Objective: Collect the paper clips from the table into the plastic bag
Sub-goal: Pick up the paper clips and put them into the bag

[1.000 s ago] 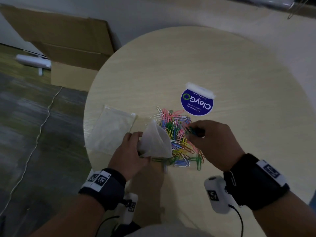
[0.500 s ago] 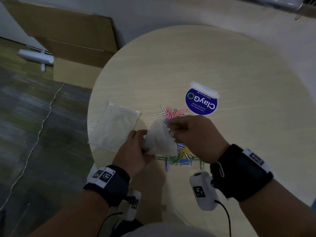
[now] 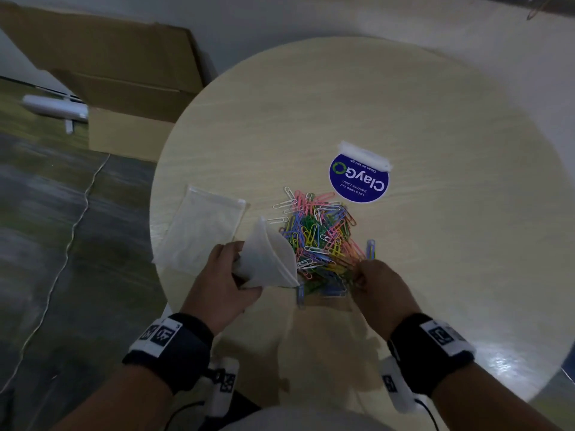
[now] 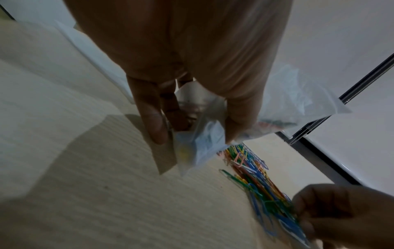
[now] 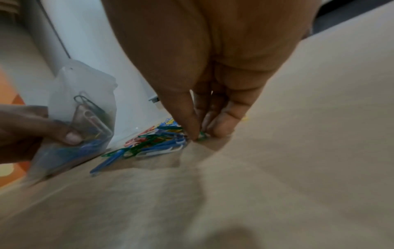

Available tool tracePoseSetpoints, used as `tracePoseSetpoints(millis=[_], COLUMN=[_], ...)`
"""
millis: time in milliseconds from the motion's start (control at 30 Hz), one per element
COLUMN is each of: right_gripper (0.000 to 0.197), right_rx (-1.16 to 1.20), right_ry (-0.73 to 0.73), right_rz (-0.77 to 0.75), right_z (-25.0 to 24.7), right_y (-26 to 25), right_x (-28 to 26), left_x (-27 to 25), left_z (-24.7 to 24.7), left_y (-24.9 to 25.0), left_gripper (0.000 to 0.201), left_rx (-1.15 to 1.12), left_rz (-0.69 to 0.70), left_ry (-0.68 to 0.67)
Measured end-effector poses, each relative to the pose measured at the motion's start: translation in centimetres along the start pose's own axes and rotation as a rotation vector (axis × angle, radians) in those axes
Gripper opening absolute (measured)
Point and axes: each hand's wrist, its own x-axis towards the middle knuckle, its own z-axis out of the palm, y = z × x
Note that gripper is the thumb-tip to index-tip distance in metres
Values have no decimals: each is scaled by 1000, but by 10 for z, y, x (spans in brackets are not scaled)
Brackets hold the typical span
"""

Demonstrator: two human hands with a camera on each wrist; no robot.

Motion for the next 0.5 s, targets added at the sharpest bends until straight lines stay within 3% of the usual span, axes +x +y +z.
tracePoseSetpoints(millis=[100,200,333,400,500], right_gripper=[13,15,65,65,48], right_rx=[-3,77,-19,-101,-101], right_ry=[63,229,187,155,133], right_rz=[-92,-11,171,102,4], right_z=[-4,-21,-23,-13,-2], right_y=[-5,-3,-6,-15,-23], right_x=[15,31,50,53,52], left_x=[-1,-2,-2,-2,-1], left_z=[-2,-5,-4,-2,-1], left_y=[0,-2,-5,-3,0], left_gripper=[74,74,74,74,74], left_rx=[-6,3,17,2,11], left_rz=[-3,-15,-25,-30,-25], left_ry=[-3,-5,17,21,16])
